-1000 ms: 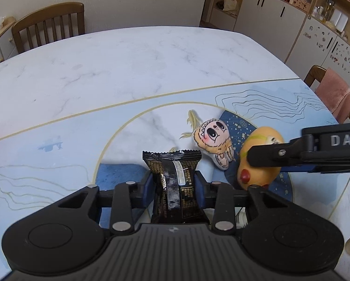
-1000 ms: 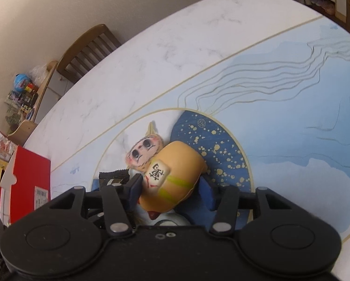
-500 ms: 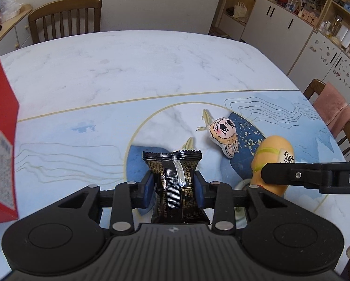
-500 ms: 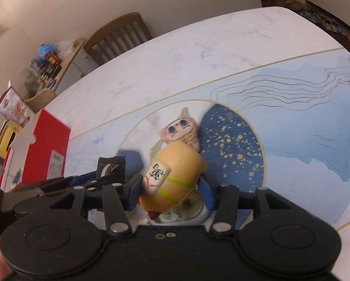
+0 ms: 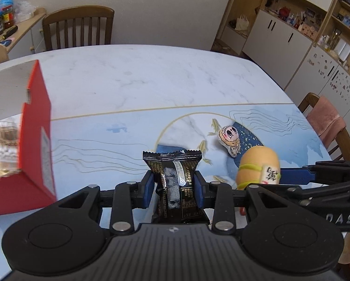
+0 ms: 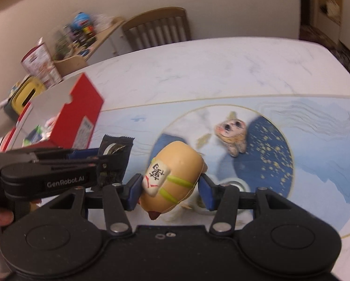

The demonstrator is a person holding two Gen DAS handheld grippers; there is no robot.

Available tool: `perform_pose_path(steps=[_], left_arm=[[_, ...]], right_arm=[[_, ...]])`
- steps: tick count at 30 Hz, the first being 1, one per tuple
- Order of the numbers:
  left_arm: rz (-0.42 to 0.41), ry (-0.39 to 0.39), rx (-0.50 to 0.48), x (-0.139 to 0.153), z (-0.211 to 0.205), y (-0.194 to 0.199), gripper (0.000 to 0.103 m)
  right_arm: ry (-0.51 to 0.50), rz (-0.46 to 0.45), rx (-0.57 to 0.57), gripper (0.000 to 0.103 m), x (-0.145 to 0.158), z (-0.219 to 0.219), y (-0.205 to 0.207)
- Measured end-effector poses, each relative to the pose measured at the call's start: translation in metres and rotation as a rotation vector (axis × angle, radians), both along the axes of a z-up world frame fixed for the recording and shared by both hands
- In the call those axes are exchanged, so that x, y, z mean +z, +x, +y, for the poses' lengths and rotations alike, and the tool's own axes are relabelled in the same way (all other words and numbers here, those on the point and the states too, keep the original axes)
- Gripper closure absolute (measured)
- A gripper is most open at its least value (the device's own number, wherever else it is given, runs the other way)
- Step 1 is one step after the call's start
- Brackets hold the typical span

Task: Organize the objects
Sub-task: 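Carry the snack bag and egg toy over the red shoebox with both grippers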

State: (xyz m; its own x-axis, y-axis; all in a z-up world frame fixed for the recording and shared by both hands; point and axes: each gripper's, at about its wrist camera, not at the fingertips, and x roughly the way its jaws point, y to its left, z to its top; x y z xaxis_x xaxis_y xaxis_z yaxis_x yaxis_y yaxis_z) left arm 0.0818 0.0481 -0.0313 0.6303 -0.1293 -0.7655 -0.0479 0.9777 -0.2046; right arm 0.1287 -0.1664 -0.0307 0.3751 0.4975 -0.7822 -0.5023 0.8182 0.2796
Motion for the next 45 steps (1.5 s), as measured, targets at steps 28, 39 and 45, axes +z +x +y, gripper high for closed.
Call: perform_pose_path(steps=[28,39,45], left_arm=[[-0.090,-0.010,0.148,0.048,0.145,-0.066,0.069],[-0.110,0.023,0.248,0.052,0.221,-0.089,0.069],[-0.099,0.065,0.270,0.053,0.259,-0.088,0.069]], right_arm=[[-0.070,-0.195,0.309,0.052,0.050,0.162,-0.046],[-0.076,-0.240,0.400,0.052,0.054,0.238,-0.051],[-0.073,-0.228,0.421,0.052,0.049,0.278,-0.048]])
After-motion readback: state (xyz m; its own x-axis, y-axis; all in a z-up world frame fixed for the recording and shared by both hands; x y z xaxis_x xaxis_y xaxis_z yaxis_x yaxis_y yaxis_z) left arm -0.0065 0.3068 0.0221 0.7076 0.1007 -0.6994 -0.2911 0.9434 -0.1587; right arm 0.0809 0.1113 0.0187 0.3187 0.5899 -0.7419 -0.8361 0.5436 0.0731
